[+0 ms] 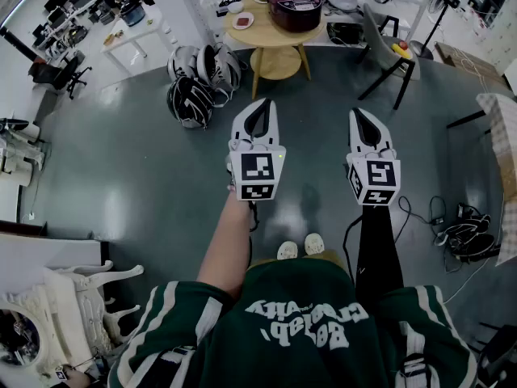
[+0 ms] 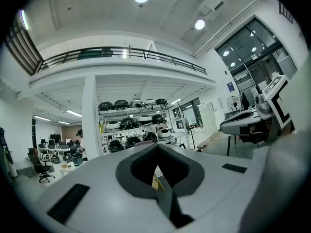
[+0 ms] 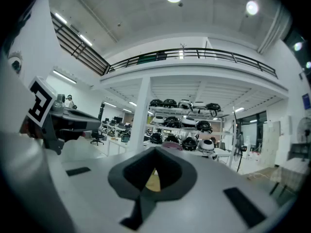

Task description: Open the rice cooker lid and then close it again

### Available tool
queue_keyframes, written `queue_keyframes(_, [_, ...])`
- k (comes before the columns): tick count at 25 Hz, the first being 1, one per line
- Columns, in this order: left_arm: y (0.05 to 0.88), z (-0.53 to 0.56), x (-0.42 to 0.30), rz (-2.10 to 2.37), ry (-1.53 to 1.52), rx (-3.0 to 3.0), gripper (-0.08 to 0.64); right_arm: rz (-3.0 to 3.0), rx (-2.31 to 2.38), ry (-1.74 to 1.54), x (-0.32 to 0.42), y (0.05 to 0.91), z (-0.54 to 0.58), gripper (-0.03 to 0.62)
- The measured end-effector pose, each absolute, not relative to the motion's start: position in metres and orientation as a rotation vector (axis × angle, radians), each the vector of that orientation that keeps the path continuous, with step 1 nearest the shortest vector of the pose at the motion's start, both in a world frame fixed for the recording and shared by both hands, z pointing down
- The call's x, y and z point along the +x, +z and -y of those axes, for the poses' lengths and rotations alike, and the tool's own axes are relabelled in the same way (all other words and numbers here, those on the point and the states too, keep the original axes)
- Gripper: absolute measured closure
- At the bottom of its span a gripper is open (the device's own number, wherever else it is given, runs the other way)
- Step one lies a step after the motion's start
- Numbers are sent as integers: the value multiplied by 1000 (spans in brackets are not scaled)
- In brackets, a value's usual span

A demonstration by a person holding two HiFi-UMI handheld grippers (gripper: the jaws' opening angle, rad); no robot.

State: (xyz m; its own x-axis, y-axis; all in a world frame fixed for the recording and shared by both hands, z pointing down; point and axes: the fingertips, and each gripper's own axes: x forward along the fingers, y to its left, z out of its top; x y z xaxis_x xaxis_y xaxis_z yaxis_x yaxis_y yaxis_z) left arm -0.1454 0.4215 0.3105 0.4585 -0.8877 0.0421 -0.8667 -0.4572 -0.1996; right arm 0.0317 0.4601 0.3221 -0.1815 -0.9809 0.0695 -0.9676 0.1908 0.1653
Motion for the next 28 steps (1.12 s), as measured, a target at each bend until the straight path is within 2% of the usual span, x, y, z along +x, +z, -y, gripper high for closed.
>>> queue_keyframes(12, [308,-429,-178,-1527,-145,-2615,560,2271,1965,-165,6,315,-469,585])
queue_keyframes(15, [308,-425,-180,-1511,-135,-2625,534,2290,1960,-161,3,314,-461,513])
queue_keyframes(19, [306,-412,-179,-1488,-110,-2651,463,2329,1932,-174,-2,310,-443,500])
queue_keyframes(28, [308,-339,-157,-1506,-107,-2636,459,2352,1896,-191,20,313,-374,479])
